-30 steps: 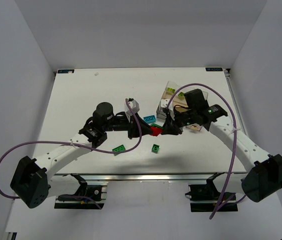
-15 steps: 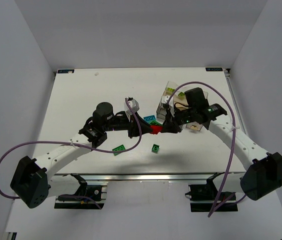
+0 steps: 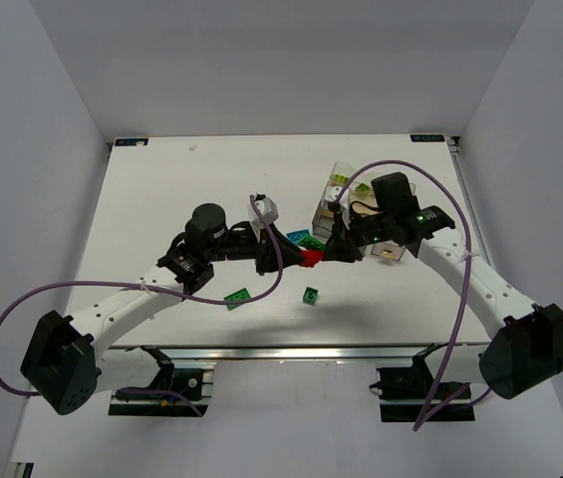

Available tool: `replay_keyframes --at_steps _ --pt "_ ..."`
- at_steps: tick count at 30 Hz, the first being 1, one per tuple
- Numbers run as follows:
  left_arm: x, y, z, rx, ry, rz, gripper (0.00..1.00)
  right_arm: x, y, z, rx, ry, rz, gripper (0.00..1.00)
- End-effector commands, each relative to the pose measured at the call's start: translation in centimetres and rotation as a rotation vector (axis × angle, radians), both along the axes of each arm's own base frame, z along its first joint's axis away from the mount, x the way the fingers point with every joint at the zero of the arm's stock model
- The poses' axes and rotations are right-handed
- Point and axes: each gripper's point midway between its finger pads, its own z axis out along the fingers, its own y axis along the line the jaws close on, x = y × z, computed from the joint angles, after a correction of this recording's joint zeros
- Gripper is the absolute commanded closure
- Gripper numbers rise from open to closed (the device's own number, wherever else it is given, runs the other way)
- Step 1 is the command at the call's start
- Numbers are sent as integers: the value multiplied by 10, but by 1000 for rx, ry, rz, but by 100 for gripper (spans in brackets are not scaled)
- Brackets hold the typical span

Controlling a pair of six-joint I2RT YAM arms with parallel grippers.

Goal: Sort the legos into containers by color

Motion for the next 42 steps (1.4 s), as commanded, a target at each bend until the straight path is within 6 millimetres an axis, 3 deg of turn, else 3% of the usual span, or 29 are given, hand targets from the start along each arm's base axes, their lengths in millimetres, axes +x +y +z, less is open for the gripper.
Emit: replay_keyframes --at_steps 1,28,34,42 --pt "-3 1 10 -22 -36 -9 100 11 3 9 31 -24 -24 100" --pt "-1 -1 10 -24 -43 -16 100 29 -8 -1 -8 -15 -128 100" --pt "5 -3 7 -19 -44 -13 100 57 -18 3 -19 -19 -261 100" --pt "23 -13 3 -14 -58 -20 100 97 -37 22 13 -24 -415 100"
